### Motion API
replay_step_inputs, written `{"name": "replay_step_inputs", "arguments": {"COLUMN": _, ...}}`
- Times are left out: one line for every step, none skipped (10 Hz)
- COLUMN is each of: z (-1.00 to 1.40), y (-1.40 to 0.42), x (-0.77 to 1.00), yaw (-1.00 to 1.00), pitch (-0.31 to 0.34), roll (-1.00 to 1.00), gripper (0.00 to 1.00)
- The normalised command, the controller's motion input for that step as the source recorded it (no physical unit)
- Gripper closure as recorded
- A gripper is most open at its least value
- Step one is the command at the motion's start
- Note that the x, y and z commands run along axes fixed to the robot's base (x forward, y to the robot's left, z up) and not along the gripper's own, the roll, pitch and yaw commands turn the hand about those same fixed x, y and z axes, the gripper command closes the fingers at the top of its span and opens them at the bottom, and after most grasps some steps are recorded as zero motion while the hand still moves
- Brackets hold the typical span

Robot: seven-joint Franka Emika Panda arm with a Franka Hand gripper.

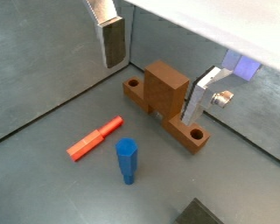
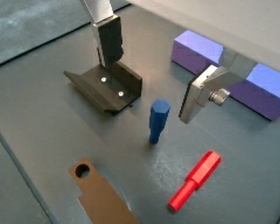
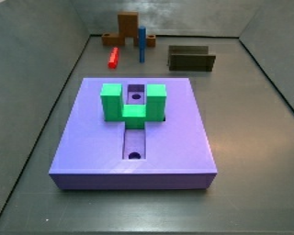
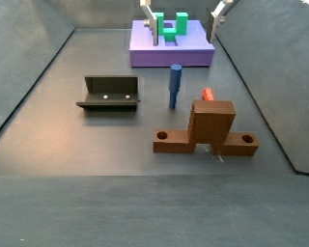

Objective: Pick up the brown object. Move up. Move to above the board. Insert the brown object.
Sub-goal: Pick up the brown object.

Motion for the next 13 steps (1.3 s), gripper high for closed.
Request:
{"name": "replay_step_inputs", "arguments": {"z": -0.31, "y": 0.41, "x": -0.02, "yaw": -0.08, "pitch": -0.021, "roll": 0.00, "gripper": 0.00}}
{"name": "replay_step_inputs", "arguments": {"z": -0.43, "y": 0.49, "x": -0.17, "yaw": -0.09, "pitch": -0.059, "roll": 0.03, "gripper": 0.00}}
{"name": "replay_step_inputs", "arguments": {"z": -0.45, "y": 0.58, "x": -0.27, "yaw": -0.10, "pitch": -0.073, "roll": 0.03, "gripper": 0.00}}
{"name": "replay_step_inputs", "arguments": {"z": -0.46, "y": 0.55, "x": -0.28, "yaw": -0.11, "pitch": -0.077, "roll": 0.04, "gripper": 0.00}}
{"name": "replay_step_inputs", "arguments": {"z": -0.44, "y": 0.51, "x": -0.26, "yaw": -0.11, "pitch": -0.069, "roll": 0.06, "gripper": 0.00}}
{"name": "replay_step_inputs", "arguments": {"z": -0.30, "y": 0.42, "x": -0.18, "yaw": -0.07, "pitch": -0.039, "roll": 0.03, "gripper": 0.00}}
{"name": "replay_step_inputs", "arguments": {"z": -0.15, "y": 0.33, "x": -0.10, "yaw": -0.03, "pitch": 0.000, "roll": 0.00, "gripper": 0.00}}
{"name": "replay_step_inputs", "arguments": {"z": -0.11, "y": 0.31, "x": -0.12, "yaw": -0.04, "pitch": 0.000, "roll": 0.00, "gripper": 0.00}}
{"name": "replay_step_inputs", "arguments": {"z": -0.06, "y": 0.23, "x": -0.11, "yaw": 0.00, "pitch": 0.000, "roll": 0.00, "gripper": 0.00}}
{"name": "replay_step_inputs", "arguments": {"z": -0.02, "y": 0.18, "x": -0.09, "yaw": 0.00, "pitch": 0.000, "roll": -0.02, "gripper": 0.00}}
{"name": "replay_step_inputs", "arguments": {"z": -0.09, "y": 0.17, "x": -0.14, "yaw": 0.00, "pitch": -0.013, "roll": 0.00, "gripper": 0.00}}
{"name": "replay_step_inputs", "arguments": {"z": -0.07, "y": 0.10, "x": -0.07, "yaw": 0.00, "pitch": -0.016, "roll": -0.01, "gripper": 0.00}}
{"name": "replay_step_inputs", "arguments": {"z": -0.12, "y": 0.01, "x": -0.06, "yaw": 0.00, "pitch": -0.041, "roll": 0.00, "gripper": 0.00}}
